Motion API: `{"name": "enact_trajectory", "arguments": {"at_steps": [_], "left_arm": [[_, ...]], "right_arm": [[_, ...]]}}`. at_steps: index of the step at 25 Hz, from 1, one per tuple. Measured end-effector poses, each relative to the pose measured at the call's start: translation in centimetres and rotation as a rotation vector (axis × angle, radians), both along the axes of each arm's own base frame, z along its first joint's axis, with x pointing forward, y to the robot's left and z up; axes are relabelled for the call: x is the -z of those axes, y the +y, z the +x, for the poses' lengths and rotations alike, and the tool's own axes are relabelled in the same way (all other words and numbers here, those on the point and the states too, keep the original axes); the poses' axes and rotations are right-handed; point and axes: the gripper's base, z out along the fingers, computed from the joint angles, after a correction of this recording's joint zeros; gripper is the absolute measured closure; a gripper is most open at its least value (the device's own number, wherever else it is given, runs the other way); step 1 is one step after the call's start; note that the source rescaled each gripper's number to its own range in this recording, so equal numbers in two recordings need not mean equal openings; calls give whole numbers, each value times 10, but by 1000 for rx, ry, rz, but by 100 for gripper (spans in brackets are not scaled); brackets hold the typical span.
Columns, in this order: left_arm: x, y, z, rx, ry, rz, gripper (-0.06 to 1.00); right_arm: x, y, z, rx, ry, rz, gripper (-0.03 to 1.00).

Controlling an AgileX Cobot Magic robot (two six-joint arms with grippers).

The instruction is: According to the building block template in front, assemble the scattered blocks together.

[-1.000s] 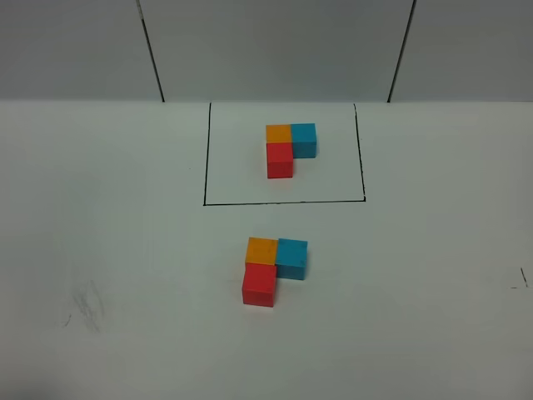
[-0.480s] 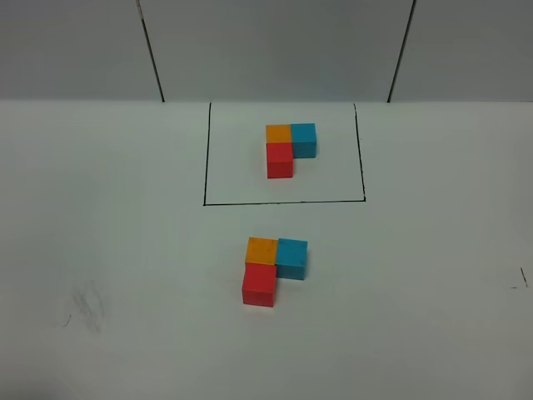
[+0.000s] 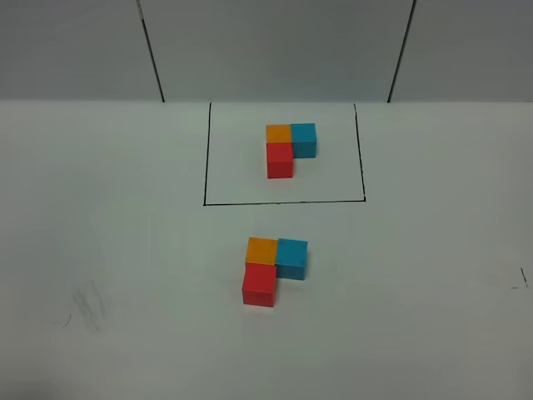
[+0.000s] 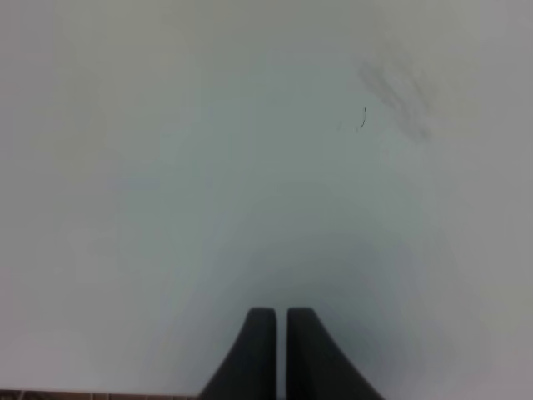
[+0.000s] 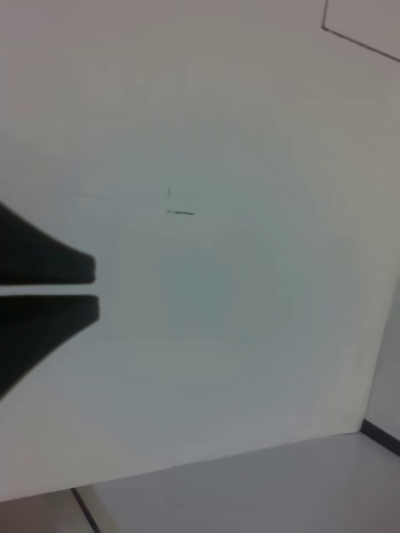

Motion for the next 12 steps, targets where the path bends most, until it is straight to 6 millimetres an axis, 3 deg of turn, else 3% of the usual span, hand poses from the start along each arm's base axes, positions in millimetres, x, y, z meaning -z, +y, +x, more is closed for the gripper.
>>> {"name": "enact_trajectory", "arguments": {"at_steps": [12], "left_arm": [[0,0,0,0,0,0,94]], "right_arm": [[30,7,-15,25,-282,16,97]]}}
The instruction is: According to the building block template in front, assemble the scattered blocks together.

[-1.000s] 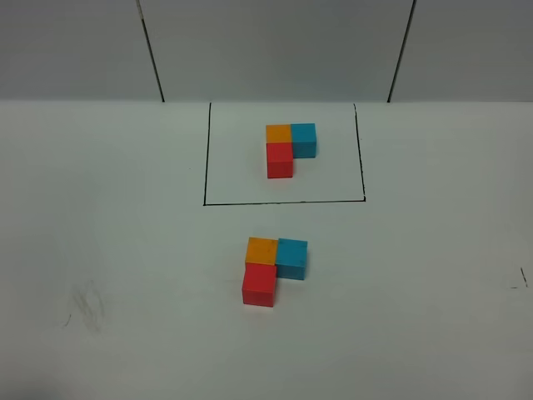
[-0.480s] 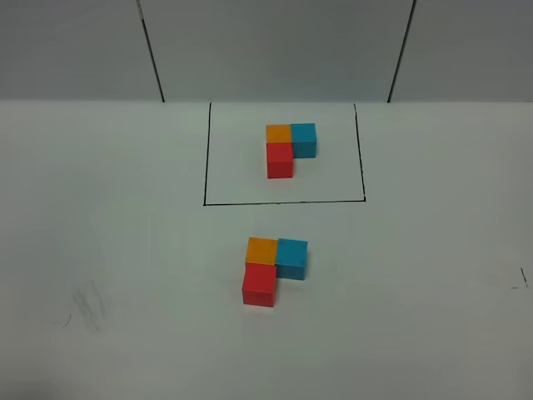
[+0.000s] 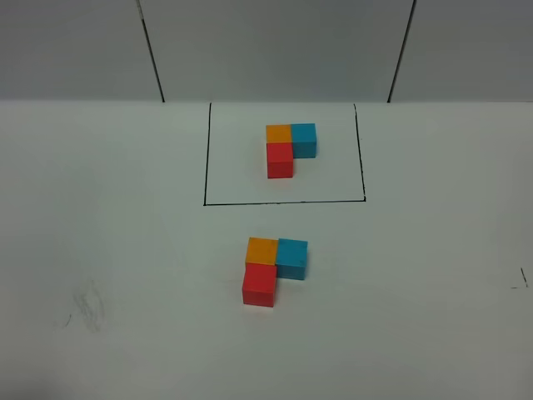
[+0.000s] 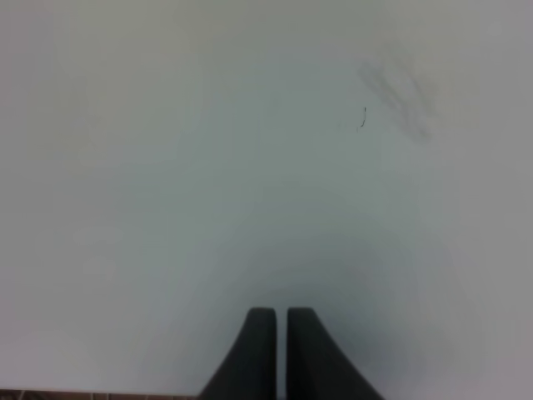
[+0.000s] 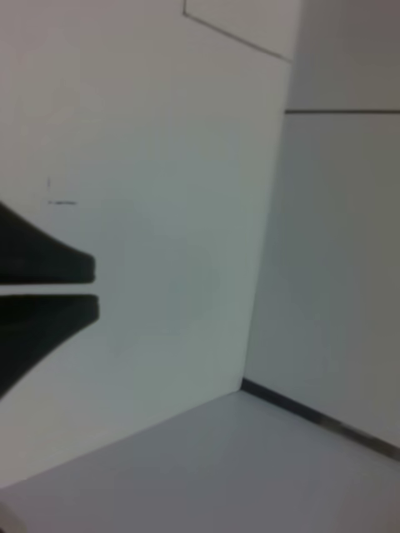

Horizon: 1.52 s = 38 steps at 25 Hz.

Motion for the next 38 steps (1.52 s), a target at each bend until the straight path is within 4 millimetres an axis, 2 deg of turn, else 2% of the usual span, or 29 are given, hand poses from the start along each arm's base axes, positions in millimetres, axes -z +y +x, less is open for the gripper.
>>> {"name": "enact_trajectory", "arguments": {"at_steps": [16,21,38], "left_arm": [[0,0,0,0,0,0,94],[0,0,0,0,0,0,94],[0,0,0,2,0,1,94]], "right_arm": [[17,6,-2,-47,155,83,97],[35,7,5,-49,217,136,97],[36,2,5,-5,216,103,97]]}}
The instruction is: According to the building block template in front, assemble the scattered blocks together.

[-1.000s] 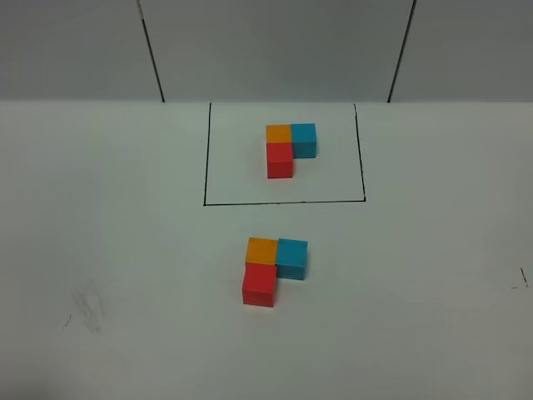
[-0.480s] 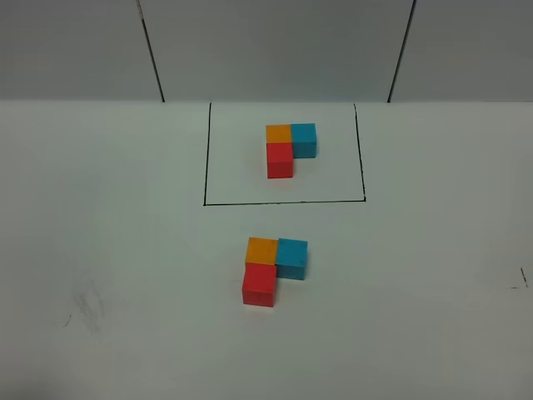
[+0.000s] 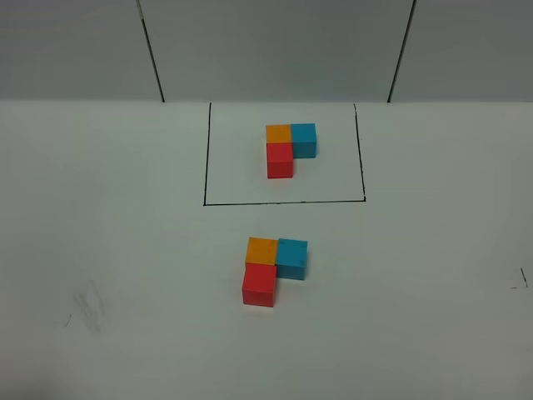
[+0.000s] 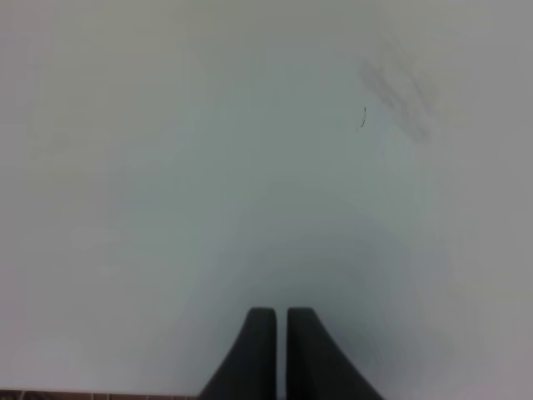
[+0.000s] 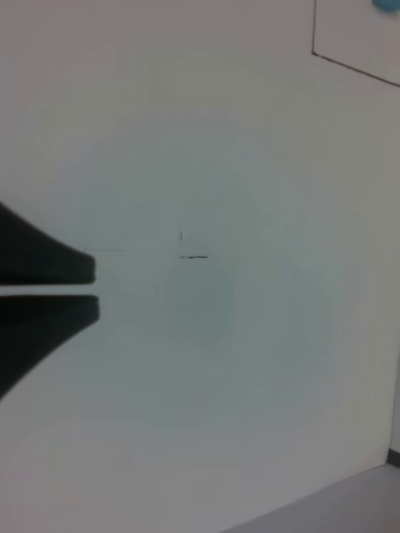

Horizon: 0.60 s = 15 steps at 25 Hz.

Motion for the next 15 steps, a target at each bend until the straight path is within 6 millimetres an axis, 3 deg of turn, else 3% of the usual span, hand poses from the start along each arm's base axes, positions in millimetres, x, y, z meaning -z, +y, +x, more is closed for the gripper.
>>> {"name": "enact_trajectory", "arguments": {"at_steps": [15], "left_arm": [[0,0,0,0,0,0,94]], "right_arm": [[0,0,0,1,0,2,97]]}}
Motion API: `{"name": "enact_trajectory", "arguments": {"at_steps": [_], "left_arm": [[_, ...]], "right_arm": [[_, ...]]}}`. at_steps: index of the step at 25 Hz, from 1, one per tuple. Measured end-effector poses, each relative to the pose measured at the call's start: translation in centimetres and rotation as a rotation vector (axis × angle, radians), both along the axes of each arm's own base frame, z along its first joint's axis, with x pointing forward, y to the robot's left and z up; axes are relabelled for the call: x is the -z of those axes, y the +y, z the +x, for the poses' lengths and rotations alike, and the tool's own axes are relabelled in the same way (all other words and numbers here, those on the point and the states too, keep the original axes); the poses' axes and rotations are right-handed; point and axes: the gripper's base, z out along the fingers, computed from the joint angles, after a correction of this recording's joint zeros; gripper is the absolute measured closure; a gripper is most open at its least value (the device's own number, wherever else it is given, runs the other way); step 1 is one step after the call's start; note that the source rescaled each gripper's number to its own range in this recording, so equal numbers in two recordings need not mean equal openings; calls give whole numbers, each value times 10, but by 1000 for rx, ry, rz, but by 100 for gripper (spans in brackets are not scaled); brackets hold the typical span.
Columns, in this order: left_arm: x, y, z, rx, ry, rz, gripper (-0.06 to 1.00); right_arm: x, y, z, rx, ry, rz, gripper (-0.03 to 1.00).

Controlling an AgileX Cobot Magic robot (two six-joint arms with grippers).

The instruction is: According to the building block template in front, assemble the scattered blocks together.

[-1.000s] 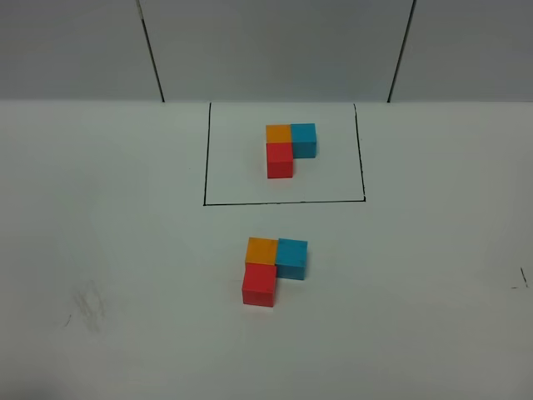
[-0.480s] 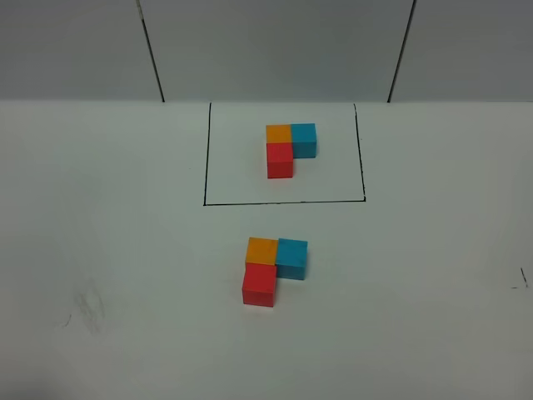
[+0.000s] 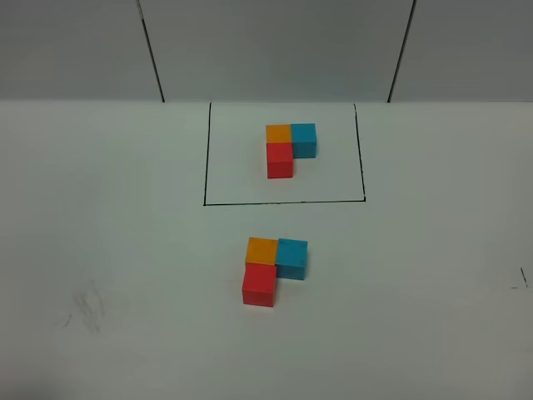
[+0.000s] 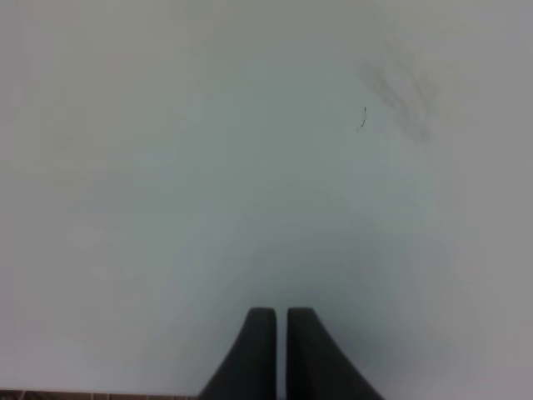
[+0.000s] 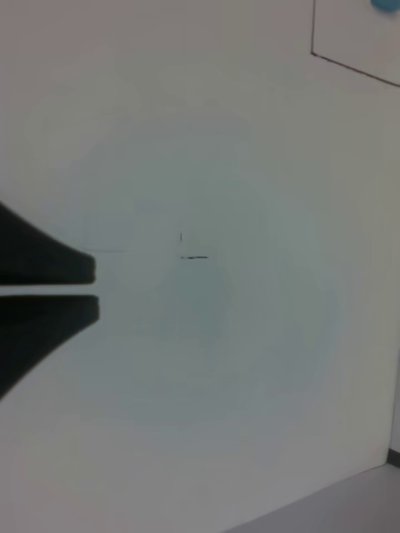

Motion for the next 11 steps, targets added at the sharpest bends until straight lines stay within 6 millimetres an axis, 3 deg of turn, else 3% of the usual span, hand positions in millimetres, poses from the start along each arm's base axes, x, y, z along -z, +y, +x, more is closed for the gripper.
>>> {"name": "enact_trajectory", "arguments": {"at_steps": [11], "left_arm": [[0,0,0,0,0,0,94]], "right_arm": [[0,0,0,0,0,0,97]]}}
